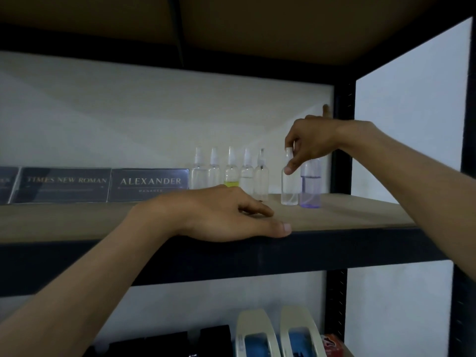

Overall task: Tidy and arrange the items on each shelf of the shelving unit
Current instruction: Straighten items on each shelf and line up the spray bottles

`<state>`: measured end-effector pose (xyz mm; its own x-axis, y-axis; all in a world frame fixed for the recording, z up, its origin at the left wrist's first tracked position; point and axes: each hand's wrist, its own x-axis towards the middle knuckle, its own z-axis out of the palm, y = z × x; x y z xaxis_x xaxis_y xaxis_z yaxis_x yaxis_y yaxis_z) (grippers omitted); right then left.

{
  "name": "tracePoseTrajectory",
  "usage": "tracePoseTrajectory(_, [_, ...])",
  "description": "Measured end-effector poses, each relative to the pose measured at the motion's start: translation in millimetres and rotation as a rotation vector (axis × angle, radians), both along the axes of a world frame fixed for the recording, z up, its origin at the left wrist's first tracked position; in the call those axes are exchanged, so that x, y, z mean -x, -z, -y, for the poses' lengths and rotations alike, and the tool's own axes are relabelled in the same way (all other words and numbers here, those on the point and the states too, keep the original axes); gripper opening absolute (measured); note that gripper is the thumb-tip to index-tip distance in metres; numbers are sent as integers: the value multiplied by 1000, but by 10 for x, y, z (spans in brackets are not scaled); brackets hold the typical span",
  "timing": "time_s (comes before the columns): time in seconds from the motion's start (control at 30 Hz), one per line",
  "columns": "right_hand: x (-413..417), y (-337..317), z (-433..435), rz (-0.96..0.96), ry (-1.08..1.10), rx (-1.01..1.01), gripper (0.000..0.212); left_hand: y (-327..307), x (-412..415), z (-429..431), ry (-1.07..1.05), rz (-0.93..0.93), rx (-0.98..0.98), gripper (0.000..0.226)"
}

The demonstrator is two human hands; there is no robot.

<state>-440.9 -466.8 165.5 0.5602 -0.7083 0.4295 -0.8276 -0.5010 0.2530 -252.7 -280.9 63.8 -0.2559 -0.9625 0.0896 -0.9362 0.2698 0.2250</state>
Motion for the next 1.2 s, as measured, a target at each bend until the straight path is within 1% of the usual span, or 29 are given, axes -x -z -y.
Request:
tracePoseTrajectory(0.07, [-30,30,27,-33,19,57,64,20,-14,-7,3,-3,11,83])
tracePoseTrajectory(0.17, [-73,15,35,-43,28,49,68,26,-25,-8,8,-4,19,82])
tracePoseTrajectory(0.3, [-117,-42,58,-82,17,50,56,35,-34,4,11,-11,20,87])
tracePoseTrajectory(0.47, [-186,-95,97,-111,20,38,48,39,-50,16,16,-15,20,88])
tracePoseTrajectory(0.67, [-267,-165,174,-140,72,6,54,46,-47,20,14,-28,22,88])
tracePoseTrajectory(0.77, [-311,-197,188,-153,82,-18,54,43,-43,22,22,-28,17,85])
tracePoseTrajectory(0.93, [-380,-232,221,-153,96,-45,50,57,-66,27,10,-35,24,88])
tracePoseTrajectory(1.07, [-395,-241,238,-155,116,-36,58,52,-62,28,15,-39,17,88])
tracePoseTrajectory(1.2, [-368,-230,231,-166,118,-40,58,56,-61,28,12,-41,17,88])
